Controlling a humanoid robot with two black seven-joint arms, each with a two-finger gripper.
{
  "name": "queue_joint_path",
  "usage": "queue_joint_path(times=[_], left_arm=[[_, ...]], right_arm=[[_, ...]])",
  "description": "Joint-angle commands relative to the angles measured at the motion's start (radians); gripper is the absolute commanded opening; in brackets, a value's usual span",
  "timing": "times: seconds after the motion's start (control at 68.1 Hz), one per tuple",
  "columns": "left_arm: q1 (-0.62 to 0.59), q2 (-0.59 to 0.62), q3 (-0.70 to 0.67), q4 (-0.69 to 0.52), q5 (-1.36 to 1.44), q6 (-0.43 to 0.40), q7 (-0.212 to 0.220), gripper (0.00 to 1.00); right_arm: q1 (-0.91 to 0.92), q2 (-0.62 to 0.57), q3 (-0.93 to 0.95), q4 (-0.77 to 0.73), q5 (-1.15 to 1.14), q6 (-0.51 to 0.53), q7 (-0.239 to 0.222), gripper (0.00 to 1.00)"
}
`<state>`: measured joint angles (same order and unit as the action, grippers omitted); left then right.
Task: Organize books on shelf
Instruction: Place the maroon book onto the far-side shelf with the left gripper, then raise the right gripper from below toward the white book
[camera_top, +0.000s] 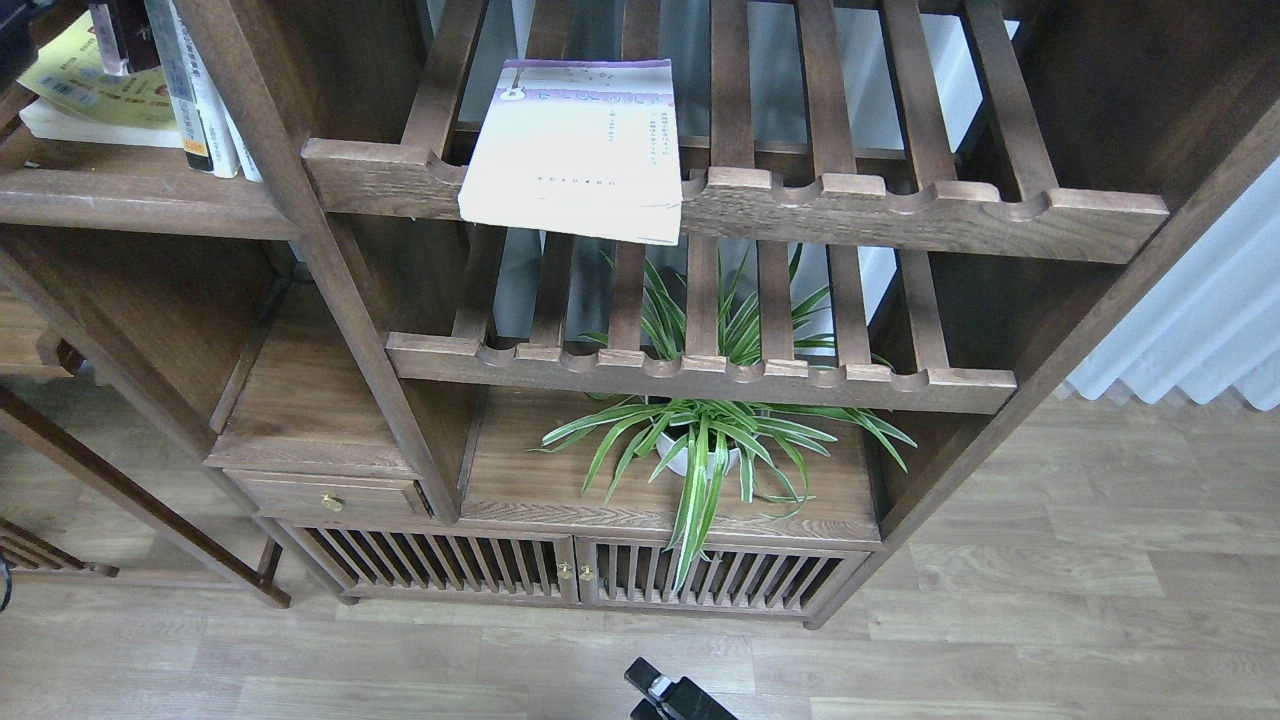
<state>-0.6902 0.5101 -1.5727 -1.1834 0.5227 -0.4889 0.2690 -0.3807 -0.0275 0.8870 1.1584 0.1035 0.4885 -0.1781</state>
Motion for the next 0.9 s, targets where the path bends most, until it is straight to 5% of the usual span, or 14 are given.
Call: queue_joint_path(times=[0.0,0.661,0.882], left_arm=[[0.035,0.002,-0.053,-0.027,-0.003,0.000,-0.001,0.48],[0.287,0.013,-0.236,-0.151,-0.138,0.000,-0.001,0.51],[0.468,0.002,-0.270,-0.246,-0.305,0.000,0.009,0.53]], right_arm=[[0.000,0.000,0.000,0.000,-0.001,0.000,0.000,0.86],[0.023,0.003,0.007,0.001,0.002,0.000,0.000,0.86],[0.032,0.028,0.073,0.010,0.010,0.000,0.006,0.86]])
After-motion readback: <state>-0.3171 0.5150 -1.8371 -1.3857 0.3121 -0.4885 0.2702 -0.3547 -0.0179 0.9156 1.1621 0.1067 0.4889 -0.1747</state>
